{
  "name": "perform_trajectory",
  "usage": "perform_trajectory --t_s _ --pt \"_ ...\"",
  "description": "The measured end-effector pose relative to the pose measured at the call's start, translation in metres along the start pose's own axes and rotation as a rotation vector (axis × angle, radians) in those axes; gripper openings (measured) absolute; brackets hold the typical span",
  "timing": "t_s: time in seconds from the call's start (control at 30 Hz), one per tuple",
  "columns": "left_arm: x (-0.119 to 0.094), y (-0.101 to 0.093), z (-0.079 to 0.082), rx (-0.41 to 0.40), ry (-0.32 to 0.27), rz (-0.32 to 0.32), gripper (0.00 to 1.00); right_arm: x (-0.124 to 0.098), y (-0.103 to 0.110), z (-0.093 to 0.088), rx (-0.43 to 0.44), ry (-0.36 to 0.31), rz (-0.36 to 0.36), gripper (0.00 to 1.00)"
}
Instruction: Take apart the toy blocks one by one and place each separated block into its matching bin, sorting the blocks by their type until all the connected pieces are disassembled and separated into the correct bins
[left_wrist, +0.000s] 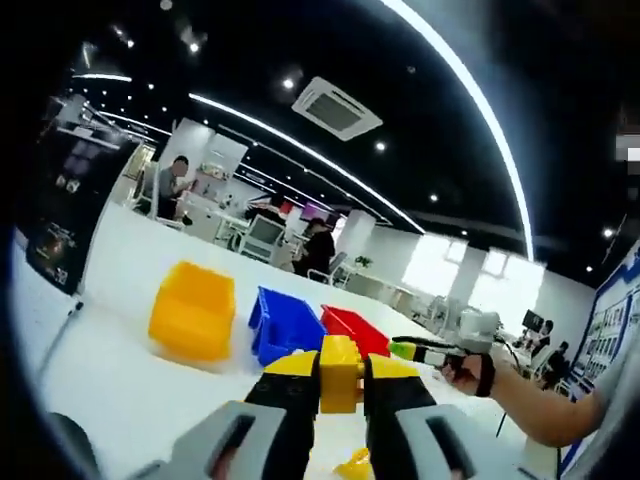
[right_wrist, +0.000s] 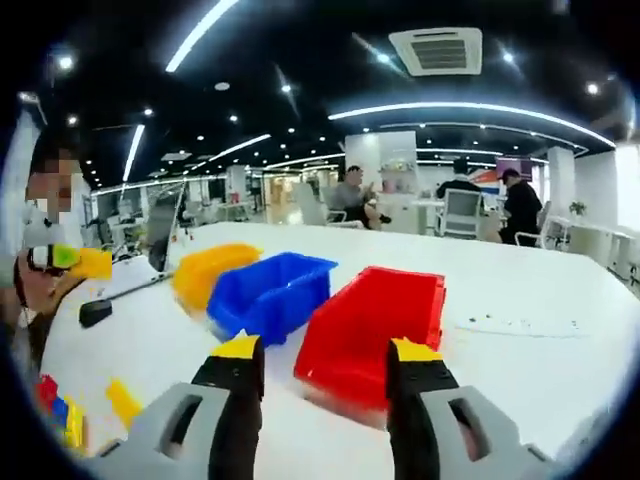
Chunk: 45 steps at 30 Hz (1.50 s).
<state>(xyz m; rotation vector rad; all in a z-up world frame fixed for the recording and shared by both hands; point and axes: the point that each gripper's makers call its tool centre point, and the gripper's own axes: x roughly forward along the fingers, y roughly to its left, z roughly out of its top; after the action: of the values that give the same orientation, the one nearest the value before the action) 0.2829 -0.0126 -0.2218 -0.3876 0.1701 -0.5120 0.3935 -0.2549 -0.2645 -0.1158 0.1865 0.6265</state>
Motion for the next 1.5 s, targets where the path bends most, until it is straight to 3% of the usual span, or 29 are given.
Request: perform_trajectory --t_s 0.03,0.17,0.33,0.37,0.4,0.43,0.47,0.5,0.6,0.77,1.0,1.17,1.27,1.3,1.33,1.37,1.4,1.43,1.5 --pt "0.001 0.002 0.003 0.019 -0.002 0.008 0.19 -0.005 0.008 0.001 -0.037 -0.005 0.015 0.43" --pt "0.008 0.015 0.026 0.109 -0.044 0.061 0.19 -0.022 0.039 0.004 -0.048 -0.026 0.09 0.34" --pt "0.03 0.054 0.05 0.192 -0.054 0.175 0.19 -0.04 0.071 -0.008 -0.061 -0.013 0.14 0.31" --pt "0.036 0.063 0.054 0.224 -0.049 0.203 0.19 -0.041 0.073 -0.009 -0.057 -0.013 0.143 0.28" --pt "0.041 0.073 0.057 0.261 -0.044 0.233 0.19 -0.047 0.082 -0.012 -0.043 -0.017 0.171 0.17" --pt "0.046 0.082 0.059 0.291 -0.042 0.265 0.19 -0.055 0.091 -0.014 -0.046 -0.031 0.201 0.04" --pt "0.049 0.089 0.059 0.311 -0.039 0.285 0.19 -0.061 0.098 -0.012 -0.075 -0.067 0.231 0.03" --pt "0.054 0.097 0.058 0.318 -0.035 0.309 0.19 -0.066 0.1 -0.015 -0.059 -0.062 0.212 0.03" --pt "0.07 0.116 0.049 0.296 -0.02 0.335 0.19 -0.079 0.11 -0.023 -0.125 -0.038 0.224 0.03" --pt "0.09 0.13 0.044 0.309 0.011 0.355 0.19 -0.097 0.112 -0.025 -0.115 -0.035 0.21 0.03" --pt "0.109 0.144 0.058 0.306 0.012 0.376 0.19 -0.106 0.1 -0.026 -0.079 -0.048 0.186 0.03" --pt "0.113 0.152 0.051 0.238 0.035 0.372 0.19 -0.109 0.092 -0.036 -0.062 -0.019 0.164 0.07" --pt "0.112 0.157 0.047 0.261 0.047 0.396 0.19 -0.111 0.09 -0.043 -0.051 -0.006 0.157 0.08" --pt "0.113 0.164 0.045 0.265 0.06 0.41 0.21 -0.111 0.09 -0.046 -0.032 0.006 0.16 0.1" --pt "0.114 0.171 0.043 0.269 0.072 0.424 0.29 -0.111 0.09 -0.05 -0.012 0.017 0.163 0.11" --pt "0.114 0.177 0.041 0.273 0.085 0.438 0.45 -0.112 0.09 -0.054 0.007 0.029 0.166 0.13" --pt "0.114 0.175 0.038 0.287 0.096 0.425 0.7 -0.112 0.089 -0.055 0.013 0.031 0.154 0.16" --pt "0.111 0.174 0.032 0.262 0.119 0.429 0.8 -0.111 0.087 -0.058 0.023 0.039 0.146 0.19" --pt "0.105 0.166 0.023 0.221 0.152 0.405 0.74 -0.11 0.085 -0.06 0.043 0.047 0.137 0.22"
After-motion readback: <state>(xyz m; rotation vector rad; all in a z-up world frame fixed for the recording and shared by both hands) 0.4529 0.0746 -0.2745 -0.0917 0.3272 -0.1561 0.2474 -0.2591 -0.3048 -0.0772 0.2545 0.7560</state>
